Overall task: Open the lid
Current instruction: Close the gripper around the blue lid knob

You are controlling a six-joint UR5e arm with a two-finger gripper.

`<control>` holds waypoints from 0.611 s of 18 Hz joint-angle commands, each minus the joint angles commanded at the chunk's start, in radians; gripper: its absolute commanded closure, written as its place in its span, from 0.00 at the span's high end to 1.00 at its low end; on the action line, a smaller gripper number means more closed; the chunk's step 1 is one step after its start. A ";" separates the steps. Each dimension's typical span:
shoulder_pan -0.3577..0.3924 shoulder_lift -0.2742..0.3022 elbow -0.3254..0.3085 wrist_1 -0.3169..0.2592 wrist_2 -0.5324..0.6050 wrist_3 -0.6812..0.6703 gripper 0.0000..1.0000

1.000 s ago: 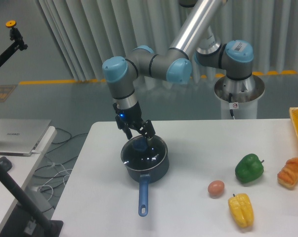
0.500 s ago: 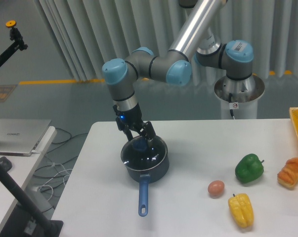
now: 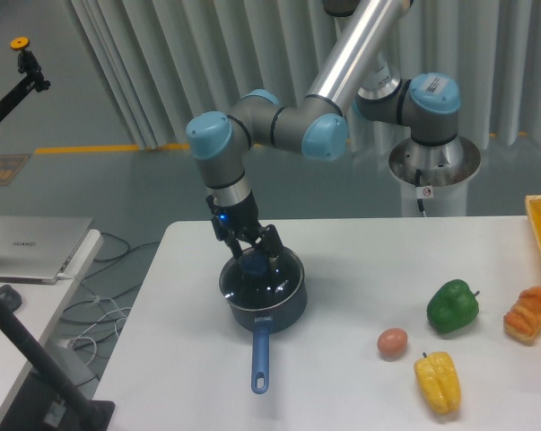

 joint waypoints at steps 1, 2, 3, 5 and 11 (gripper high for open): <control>0.000 -0.003 0.000 0.000 0.000 0.000 1.00; 0.000 -0.005 0.000 0.002 0.000 0.000 1.00; 0.002 -0.008 0.000 0.002 0.000 0.000 1.00; 0.003 -0.011 0.000 0.002 -0.002 0.000 1.00; 0.003 -0.012 0.005 0.017 -0.002 0.000 1.00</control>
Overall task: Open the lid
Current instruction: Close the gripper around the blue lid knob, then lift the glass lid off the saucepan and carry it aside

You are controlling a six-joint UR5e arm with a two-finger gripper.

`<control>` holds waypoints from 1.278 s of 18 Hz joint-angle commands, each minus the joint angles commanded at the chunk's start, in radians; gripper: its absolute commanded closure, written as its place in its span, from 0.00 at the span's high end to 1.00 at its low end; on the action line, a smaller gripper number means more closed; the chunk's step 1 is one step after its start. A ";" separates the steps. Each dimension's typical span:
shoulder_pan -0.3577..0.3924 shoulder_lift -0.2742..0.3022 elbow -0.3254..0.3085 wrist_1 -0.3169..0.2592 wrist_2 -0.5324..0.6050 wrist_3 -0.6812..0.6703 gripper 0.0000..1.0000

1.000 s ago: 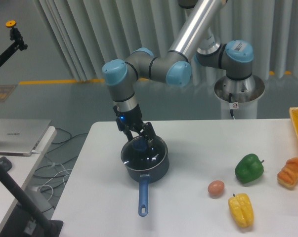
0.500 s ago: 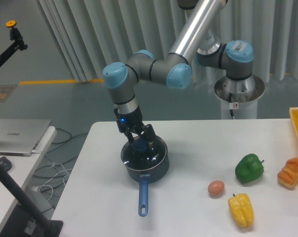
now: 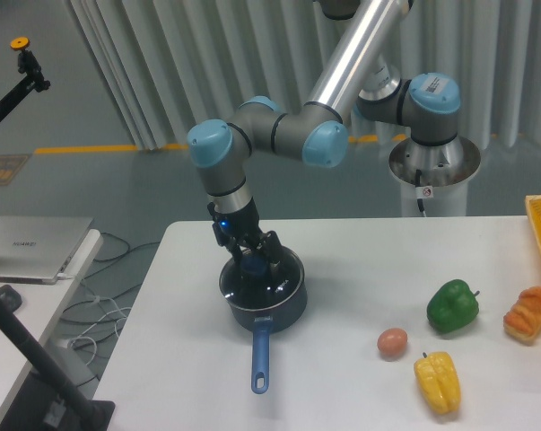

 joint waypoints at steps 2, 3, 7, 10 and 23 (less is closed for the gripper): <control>0.000 -0.003 0.000 0.002 0.000 0.000 1.00; 0.000 -0.003 0.000 0.005 0.000 0.000 0.99; 0.000 -0.005 -0.002 0.005 0.000 0.002 0.92; 0.000 -0.008 -0.003 0.005 0.002 0.002 0.84; 0.002 0.002 -0.005 0.003 0.000 0.003 0.36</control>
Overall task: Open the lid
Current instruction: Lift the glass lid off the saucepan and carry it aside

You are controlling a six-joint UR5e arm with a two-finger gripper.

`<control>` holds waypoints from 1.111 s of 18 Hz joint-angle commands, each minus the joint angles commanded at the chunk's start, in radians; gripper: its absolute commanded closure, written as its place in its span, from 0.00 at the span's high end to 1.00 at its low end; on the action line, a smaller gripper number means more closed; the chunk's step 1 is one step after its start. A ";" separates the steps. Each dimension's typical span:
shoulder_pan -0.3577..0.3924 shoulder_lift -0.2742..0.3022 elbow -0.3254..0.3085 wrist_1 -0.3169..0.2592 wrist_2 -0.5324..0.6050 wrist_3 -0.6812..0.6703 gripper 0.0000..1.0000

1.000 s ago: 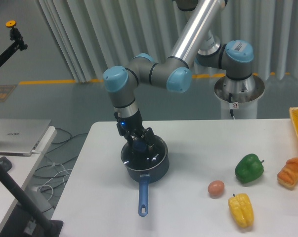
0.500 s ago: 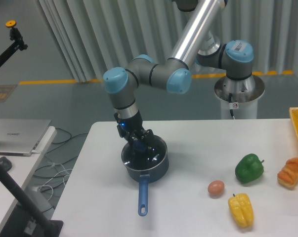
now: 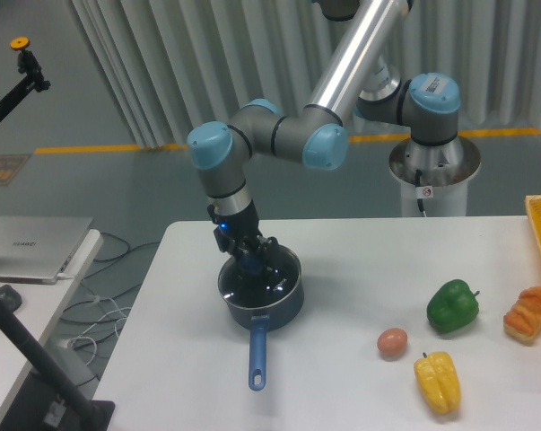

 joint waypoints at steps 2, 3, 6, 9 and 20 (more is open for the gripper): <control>0.002 0.002 0.000 0.000 0.000 -0.002 0.25; 0.003 0.003 0.000 0.000 0.000 -0.002 0.24; 0.006 0.005 0.000 -0.005 0.000 0.000 0.19; 0.020 0.011 -0.003 -0.008 0.000 0.003 0.19; 0.126 0.089 -0.024 -0.018 0.000 0.124 0.16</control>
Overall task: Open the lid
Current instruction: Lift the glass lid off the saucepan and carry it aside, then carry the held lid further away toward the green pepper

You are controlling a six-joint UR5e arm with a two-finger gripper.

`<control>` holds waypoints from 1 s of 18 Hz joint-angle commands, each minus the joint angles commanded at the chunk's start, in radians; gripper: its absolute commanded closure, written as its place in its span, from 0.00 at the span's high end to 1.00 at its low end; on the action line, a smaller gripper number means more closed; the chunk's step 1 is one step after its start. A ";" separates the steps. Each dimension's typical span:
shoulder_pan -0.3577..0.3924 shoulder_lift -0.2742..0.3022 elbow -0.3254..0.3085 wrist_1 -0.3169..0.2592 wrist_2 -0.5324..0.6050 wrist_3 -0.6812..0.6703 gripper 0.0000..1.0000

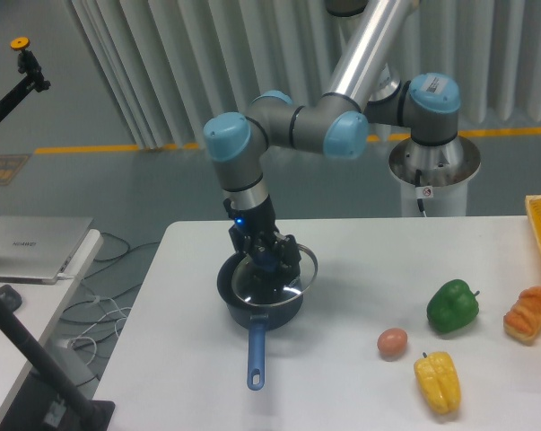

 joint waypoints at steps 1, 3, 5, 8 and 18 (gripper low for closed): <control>0.014 0.003 -0.003 -0.011 -0.002 0.032 0.16; 0.051 0.015 -0.005 -0.041 -0.002 0.084 0.16; 0.089 0.026 -0.005 -0.064 -0.002 0.133 0.16; 0.143 0.040 -0.005 -0.077 -0.002 0.213 0.16; 0.264 0.077 -0.025 -0.098 -0.008 0.422 0.15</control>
